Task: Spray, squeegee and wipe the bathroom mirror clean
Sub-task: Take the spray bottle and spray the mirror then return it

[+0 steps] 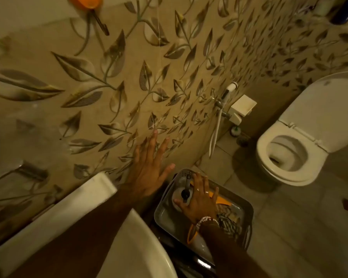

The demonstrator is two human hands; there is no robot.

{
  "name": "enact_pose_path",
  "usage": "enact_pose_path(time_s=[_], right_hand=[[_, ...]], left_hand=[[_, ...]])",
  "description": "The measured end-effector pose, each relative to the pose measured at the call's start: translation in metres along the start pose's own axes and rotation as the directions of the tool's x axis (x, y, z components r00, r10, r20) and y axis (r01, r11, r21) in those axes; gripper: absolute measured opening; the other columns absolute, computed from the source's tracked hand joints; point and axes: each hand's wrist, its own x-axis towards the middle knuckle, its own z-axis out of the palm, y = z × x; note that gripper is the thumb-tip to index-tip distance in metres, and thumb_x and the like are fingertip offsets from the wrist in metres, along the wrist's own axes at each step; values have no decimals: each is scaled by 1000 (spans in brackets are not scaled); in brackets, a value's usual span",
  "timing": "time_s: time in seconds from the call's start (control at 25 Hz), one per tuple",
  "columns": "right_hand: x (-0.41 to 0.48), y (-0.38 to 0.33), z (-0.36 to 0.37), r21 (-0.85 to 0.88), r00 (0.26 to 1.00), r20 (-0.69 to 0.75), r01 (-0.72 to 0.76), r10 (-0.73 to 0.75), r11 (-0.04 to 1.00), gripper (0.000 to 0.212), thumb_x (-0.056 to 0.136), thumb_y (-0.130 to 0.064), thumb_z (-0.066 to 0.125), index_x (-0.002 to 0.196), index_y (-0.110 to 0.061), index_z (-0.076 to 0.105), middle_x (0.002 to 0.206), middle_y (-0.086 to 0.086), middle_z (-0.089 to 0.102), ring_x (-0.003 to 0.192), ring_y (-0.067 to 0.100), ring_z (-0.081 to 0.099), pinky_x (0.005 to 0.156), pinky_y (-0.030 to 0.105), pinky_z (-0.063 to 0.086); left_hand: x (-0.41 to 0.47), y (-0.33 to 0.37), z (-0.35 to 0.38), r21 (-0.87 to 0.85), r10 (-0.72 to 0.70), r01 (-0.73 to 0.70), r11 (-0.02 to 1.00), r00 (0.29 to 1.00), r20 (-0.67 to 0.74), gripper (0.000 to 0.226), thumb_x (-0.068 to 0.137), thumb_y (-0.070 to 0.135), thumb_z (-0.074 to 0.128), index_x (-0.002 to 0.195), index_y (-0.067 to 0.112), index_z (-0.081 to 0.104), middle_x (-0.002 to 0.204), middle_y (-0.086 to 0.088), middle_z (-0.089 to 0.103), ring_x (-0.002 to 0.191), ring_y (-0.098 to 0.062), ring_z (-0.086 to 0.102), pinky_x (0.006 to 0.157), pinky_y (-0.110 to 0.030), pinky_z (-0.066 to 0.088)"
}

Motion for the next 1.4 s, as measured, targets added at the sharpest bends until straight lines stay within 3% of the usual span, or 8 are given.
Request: enact_pose_path(time_s=[0.16,0.44,0.56,0.68,0.92,1.04,1.12,1.4], right_hand=[[16,-5,9,150,997,76,-25,14,988,100,84,-74,49,157,-25,1,167,-5,3,153,20,-6,119,60,-1],[20,-9,-4,330,1000,18,-9,3,944,87,89,-68,43,155,-15,22,161,6,28,150,25,20,123,48,10],[19,-15,-22,412,999,-37,15,1,911,93,79,-81,32,147,-18,36,146,6,49,137,28,40,115,52,30],[22,-26,-54,504,995,-96,61,-15,861,81,81,-77,47,140,-22,42,128,2,61,119,26,56,100,47,48],[30,-67,-172,591,969,-231,214,-91,778,72,88,-64,49,143,-17,42,131,3,58,116,21,58,94,31,47],[31,-92,-242,611,928,-341,340,-149,715,53,95,-43,59,139,-18,45,122,1,62,103,13,60,88,30,50],[26,-113,-292,594,886,-427,424,-178,684,44,96,-35,60,135,-15,50,112,-1,62,91,7,58,79,21,47],[-20,-207,-439,514,687,-691,685,-225,516,34,95,-48,54,107,-17,58,80,-5,60,68,4,56,56,16,37]], left_hand=[[-8,-6,14,27,-44,43,999,999,30,87,92,83,-2,164,37,-17,170,-3,-34,160,-23,-21,127,-62,-3],[-4,-11,9,63,-39,41,997,999,-38,84,97,78,7,166,34,-14,172,-5,-30,160,-21,-21,126,-61,-9],[-2,-6,-6,62,-33,37,997,998,-60,84,98,77,10,166,34,-13,172,-5,-28,160,-21,-22,125,-58,-12],[6,10,-30,27,-16,19,999,996,-89,83,99,73,18,165,35,-14,172,-4,-30,158,-17,-26,126,-55,-11],[37,56,-114,76,37,-23,997,980,-195,81,101,67,22,164,36,-18,170,-1,-34,158,-19,-27,126,-51,-13],[48,78,-168,93,60,-35,995,956,-286,82,101,66,27,164,38,-17,170,4,-34,157,-16,-30,125,-48,-16],[52,92,-208,131,97,-52,990,925,-368,82,103,63,34,166,36,-11,172,1,-28,159,-18,-24,127,-51,-11],[16,107,-362,329,113,149,932,745,-658,82,102,63,36,168,31,0,176,-10,-13,163,-29,-10,128,-62,1]])
